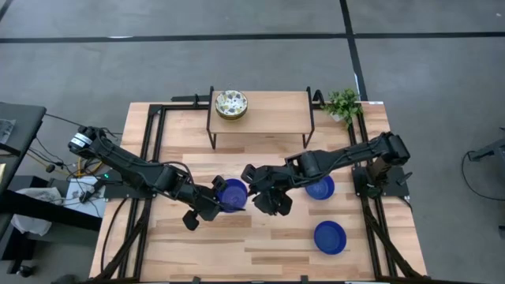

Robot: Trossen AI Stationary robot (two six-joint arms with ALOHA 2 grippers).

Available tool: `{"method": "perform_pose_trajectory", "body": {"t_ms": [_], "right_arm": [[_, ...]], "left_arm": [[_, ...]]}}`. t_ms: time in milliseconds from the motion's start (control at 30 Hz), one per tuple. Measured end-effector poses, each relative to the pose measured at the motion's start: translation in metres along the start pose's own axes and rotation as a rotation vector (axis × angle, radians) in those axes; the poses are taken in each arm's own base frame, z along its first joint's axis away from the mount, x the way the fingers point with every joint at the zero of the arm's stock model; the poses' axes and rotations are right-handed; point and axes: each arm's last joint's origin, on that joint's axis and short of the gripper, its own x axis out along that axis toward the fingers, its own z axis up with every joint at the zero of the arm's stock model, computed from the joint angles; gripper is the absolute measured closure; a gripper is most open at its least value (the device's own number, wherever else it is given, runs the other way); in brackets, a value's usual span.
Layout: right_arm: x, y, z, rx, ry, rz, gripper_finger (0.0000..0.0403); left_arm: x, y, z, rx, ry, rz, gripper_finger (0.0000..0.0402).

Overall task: Pick & Place Mini bowls
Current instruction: Put the top left blue bowl on the shelf

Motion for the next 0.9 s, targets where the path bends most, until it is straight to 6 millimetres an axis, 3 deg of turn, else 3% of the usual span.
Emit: {"method": "perform_pose_trajectory", "body": {"t_ms": [333,633,900], "right_arm": [[0.000,0.000,0.001,0.002,-0.036,0.021,0.0305],[0.027,-0.001,-0.003,-0.025,-0.024,0.043,0.0305],[0.031,-0.009,-0.003,-0.056,-0.016,0.042,0.0305]], "left_arm": [[0.000,0.000,0.000,0.000,-0.004,0.002,0.0396],[0.000,0.000,0.000,-0.001,-0.004,0.002,0.0396],[0.000,0.000,0.000,-0.001,-0.006,0.000,0.0396]]}}
